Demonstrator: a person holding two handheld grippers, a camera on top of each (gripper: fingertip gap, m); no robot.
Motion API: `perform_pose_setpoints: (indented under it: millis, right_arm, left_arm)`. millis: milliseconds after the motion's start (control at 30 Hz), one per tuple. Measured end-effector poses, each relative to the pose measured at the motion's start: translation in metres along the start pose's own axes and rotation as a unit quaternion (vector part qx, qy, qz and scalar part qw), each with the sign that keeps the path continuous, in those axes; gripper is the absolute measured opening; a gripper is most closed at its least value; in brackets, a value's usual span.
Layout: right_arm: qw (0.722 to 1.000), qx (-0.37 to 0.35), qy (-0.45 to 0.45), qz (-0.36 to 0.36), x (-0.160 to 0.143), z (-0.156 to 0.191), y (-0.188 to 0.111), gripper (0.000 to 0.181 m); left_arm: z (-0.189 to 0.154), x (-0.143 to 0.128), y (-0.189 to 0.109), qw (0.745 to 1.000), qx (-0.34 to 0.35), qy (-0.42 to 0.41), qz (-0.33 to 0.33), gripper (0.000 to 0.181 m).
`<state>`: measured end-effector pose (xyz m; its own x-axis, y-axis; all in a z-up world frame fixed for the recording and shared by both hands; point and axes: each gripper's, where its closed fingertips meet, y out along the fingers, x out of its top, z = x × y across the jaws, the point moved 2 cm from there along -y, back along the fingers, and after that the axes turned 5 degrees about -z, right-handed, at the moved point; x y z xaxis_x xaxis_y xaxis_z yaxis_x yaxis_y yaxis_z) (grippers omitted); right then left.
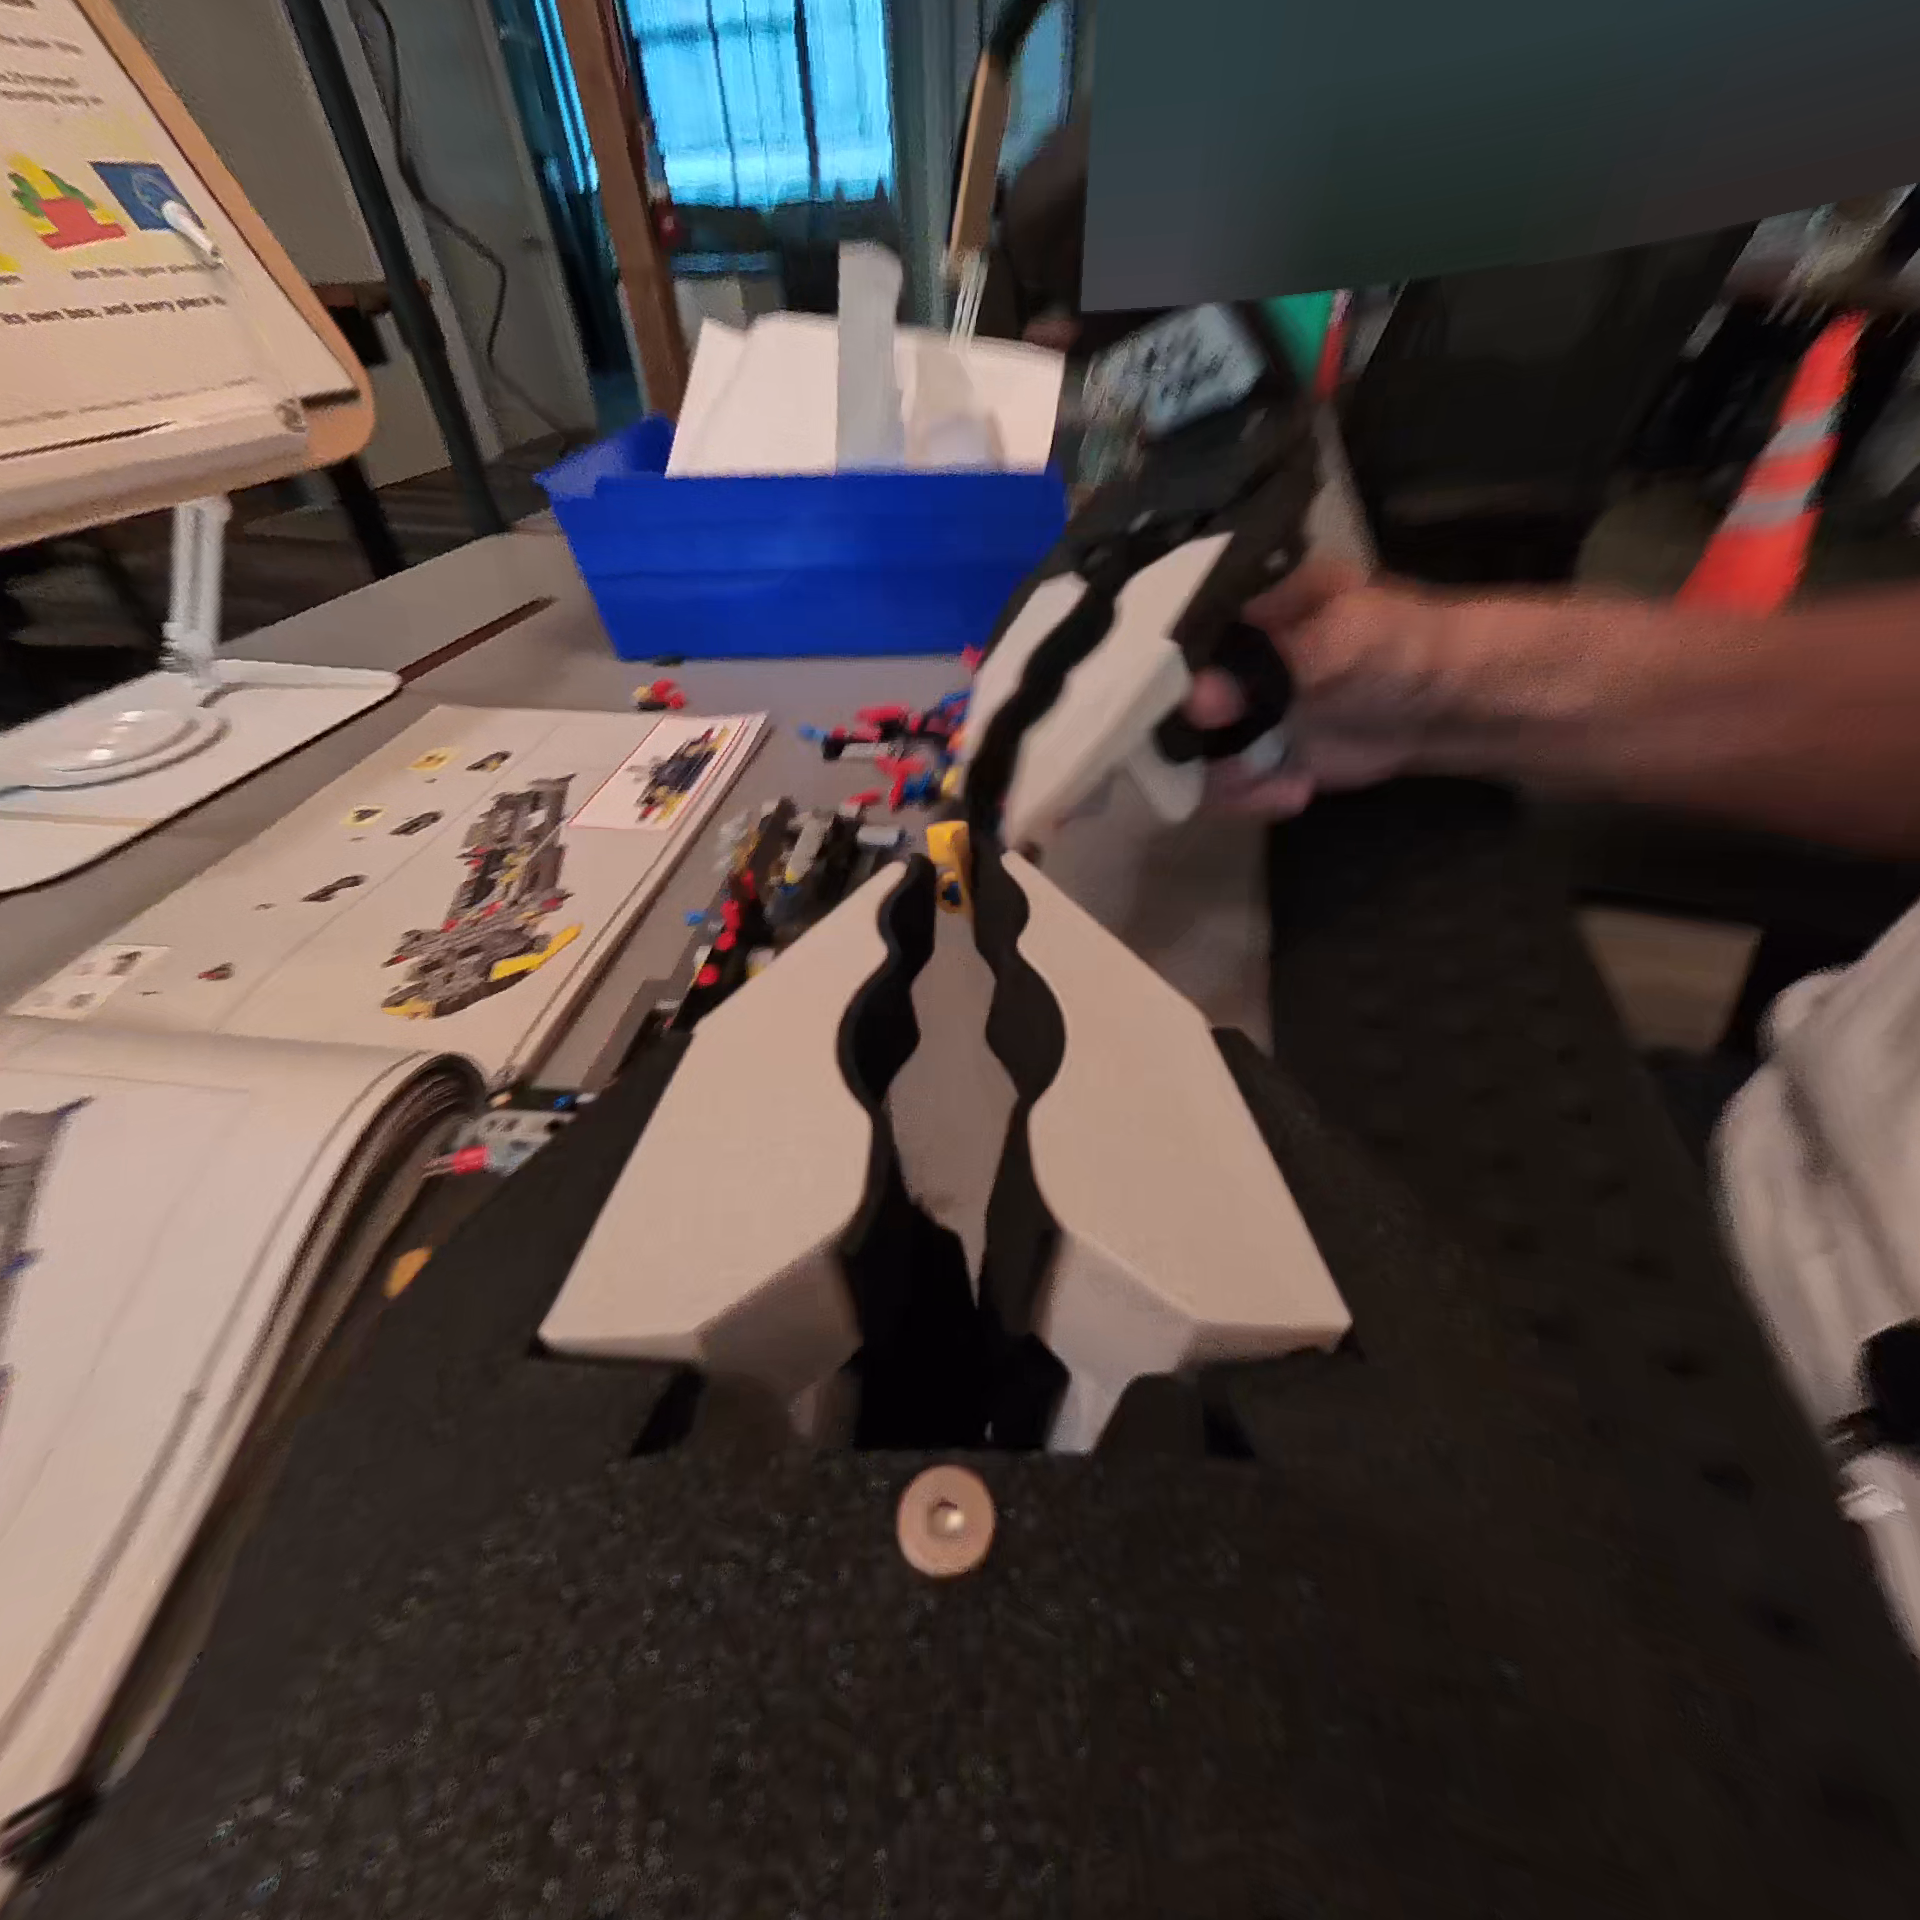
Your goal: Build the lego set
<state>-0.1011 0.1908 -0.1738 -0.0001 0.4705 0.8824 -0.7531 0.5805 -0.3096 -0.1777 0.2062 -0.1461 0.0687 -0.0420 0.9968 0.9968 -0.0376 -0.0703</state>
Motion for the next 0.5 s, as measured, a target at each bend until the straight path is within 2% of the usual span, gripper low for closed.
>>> perform_pose_setpoints:
  millis: [33, 100, 200, 333, 467, 500]
  right_arm:
    - [0.992, 0.058, 0.070, -0.092, 0.027, 0.005, 0.001, 0.014]
    - [0.942, 0.185, 0.192, -0.202, 0.063, 0.016, 0.006, 0.014]
    - [0.893, 0.274, 0.255, -0.250, 0.081, 0.029, 0.029, 0.014]
    - [0.884, 0.291, 0.270, -0.249, 0.084, 0.036, 0.050, 0.014]
    - [0.888, 0.288, 0.266, -0.239, 0.082, 0.039, 0.057, 0.018]
    - [0.890, 0.282, 0.263, -0.243, 0.082, 0.038, 0.058, 0.014]
  left_arm:
    - [0.001, 0.009, -0.002, 0.999, -0.013, -0.040, -0.029, 0.006]
    - [0.007, 0.025, -0.006, 0.988, -0.036, -0.124, -0.087, 0.006]
    - [0.022, 0.039, -0.014, 0.962, -0.048, -0.220, -0.156, 0.005]
    - [0.038, 0.043, -0.026, 0.933, -0.045, -0.291, -0.205, 0.005]
    - [0.043, 0.042, -0.031, 0.930, -0.035, -0.299, -0.212, 0.006]
    - [0.042, 0.042, -0.031, 0.931, -0.034, -0.296, -0.211, 0.006]
